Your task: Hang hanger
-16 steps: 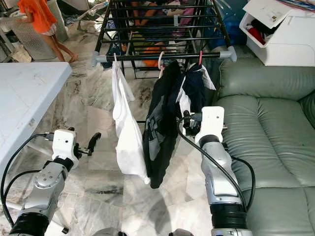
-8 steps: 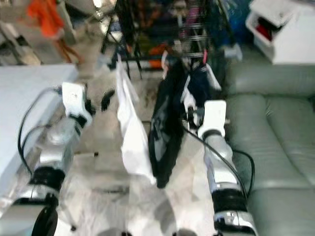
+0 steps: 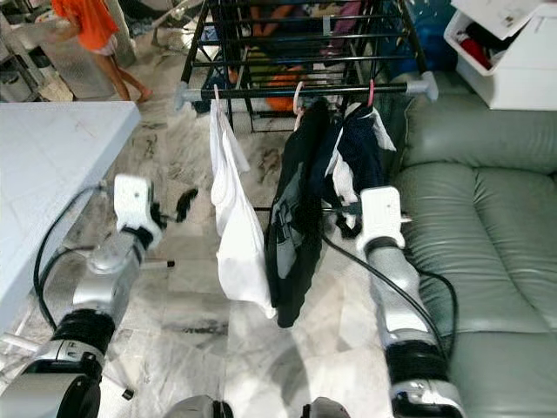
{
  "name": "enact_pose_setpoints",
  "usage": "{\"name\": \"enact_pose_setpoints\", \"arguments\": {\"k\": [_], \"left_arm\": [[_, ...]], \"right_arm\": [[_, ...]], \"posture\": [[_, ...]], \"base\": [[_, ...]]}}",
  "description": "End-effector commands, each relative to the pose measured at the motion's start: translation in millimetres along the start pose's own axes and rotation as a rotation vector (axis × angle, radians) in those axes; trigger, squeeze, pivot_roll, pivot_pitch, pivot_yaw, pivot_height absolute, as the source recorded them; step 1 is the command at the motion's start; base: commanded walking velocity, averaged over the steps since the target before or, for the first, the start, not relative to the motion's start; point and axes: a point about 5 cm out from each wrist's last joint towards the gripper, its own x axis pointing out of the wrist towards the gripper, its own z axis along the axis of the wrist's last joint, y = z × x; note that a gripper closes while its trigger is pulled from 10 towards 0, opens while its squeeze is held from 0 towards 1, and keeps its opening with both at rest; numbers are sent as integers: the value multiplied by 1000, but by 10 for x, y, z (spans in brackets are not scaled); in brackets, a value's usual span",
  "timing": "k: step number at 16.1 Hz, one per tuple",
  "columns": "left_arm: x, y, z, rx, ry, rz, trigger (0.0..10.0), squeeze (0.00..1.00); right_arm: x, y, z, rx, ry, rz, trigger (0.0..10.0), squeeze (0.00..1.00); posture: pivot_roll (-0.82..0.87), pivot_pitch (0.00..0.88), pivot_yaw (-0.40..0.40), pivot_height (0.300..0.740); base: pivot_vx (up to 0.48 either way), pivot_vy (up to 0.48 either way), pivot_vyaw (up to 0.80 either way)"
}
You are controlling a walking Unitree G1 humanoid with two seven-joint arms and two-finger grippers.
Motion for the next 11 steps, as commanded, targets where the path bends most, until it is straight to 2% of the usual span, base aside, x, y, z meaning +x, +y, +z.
{"name": "enact_pose_setpoints", "arguments": {"k": [1, 4, 5, 6, 7, 9, 11], "left_arm": [[17, 33, 23, -10, -9, 25, 10000, 0], [72, -60, 2, -46, 18, 37, 10000, 0], [65, -104, -30, -11, 38, 13, 10000, 0], [4, -127, -91, 39, 51, -52, 10000, 0], [-39, -91, -137, 51, 68, -56, 10000, 0], [-147, 26, -262, 24, 119, -10, 10000, 0], [-356, 90, -422, 33, 156, 27, 10000, 0]], "right_arm": [[19, 0, 36, -7, -20, 4, 10000, 0], [106, 19, 141, -43, -54, 26, 10000, 0], [116, 20, 151, -31, -54, 25, 10000, 0], [64, 35, 89, -4, -28, 32, 10000, 0], [5, 27, 17, -9, -8, 30, 10000, 0], [-124, -19, -176, 39, 69, 9, 10000, 0], [-259, -97, -302, 76, 122, -24, 10000, 0]], "posture": [[-154, 0, 47, 740], [-178, 0, 43, 740], [-175, 0, 43, 740], [-163, 0, 42, 740], [-156, 0, 43, 740], [-141, 0, 39, 740], [-133, 0, 42, 740]], "base": [[0, 0, 0], [0, 0, 0], [0, 0, 0], [0, 0, 0], [0, 0, 0], [0, 0, 0], [0, 0, 0]]}}
